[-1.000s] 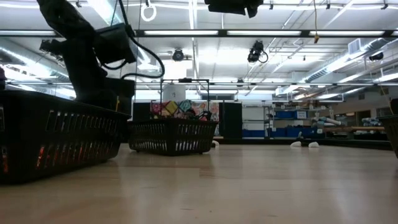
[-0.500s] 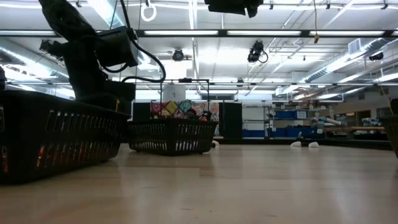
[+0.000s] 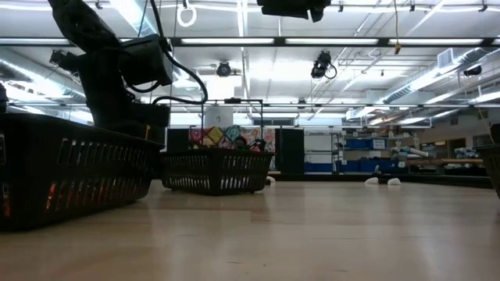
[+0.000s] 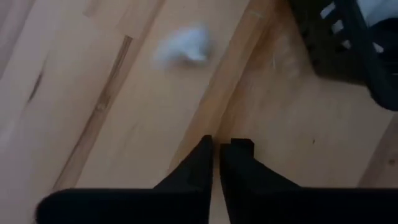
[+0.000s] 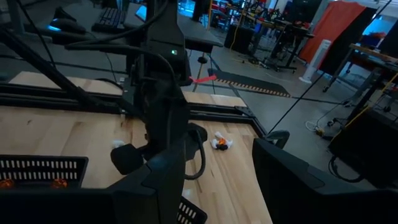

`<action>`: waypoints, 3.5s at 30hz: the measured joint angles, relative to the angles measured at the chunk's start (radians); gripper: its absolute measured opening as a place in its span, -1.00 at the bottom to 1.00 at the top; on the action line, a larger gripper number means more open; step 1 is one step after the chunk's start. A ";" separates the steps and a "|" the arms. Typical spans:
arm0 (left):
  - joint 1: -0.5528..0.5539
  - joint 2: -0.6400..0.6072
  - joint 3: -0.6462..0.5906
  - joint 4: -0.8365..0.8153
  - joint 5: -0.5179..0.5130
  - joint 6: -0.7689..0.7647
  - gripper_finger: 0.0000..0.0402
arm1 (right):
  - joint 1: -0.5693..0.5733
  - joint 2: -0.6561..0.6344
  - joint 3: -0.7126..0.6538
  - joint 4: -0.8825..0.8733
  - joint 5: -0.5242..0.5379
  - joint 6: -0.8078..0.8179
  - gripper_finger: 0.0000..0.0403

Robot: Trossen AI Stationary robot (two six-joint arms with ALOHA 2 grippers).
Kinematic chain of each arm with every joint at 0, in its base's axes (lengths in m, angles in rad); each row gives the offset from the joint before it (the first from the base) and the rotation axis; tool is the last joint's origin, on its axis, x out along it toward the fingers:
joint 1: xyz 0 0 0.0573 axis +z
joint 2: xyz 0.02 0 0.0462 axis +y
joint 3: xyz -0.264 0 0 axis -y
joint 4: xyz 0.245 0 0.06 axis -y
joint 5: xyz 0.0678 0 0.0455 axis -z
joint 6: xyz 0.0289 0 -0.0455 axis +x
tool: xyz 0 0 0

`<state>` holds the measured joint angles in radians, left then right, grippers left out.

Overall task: Sort Halloween decoration
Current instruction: Put the white ghost toy into the middle black basket, then put the black skeleton toy into the right black basket

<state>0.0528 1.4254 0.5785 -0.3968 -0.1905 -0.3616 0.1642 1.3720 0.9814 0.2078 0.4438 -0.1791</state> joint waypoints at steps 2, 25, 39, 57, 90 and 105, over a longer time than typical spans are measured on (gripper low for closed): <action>0.000 0.000 0.000 -0.002 0.000 0.007 -0.91 | 0.000 0.000 0.000 0.000 0.000 0.000 -0.05; -0.031 -0.368 -0.002 0.059 -0.153 0.134 -0.75 | -0.166 0.018 -0.103 -0.017 0.000 0.204 -0.05; -0.106 -0.645 -0.193 0.313 -0.157 0.194 -0.75 | -0.470 0.490 0.060 -0.139 -0.307 0.419 -0.04; -0.171 -0.720 -0.294 0.387 -0.178 0.183 -0.75 | -0.458 0.634 0.216 -0.432 -0.269 0.427 -0.14; -0.168 -0.720 -0.293 0.360 -0.172 0.181 -0.75 | -0.099 0.096 0.209 -1.106 -0.457 0.703 -0.95; -0.167 -0.719 -0.293 0.363 -0.190 0.246 -0.75 | 0.359 0.005 0.209 -1.390 -0.716 1.418 -0.70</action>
<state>-0.1146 0.7059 0.2859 -0.0334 -0.3805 -0.1158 0.5236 1.3766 1.1904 -1.1821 -0.2718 1.2384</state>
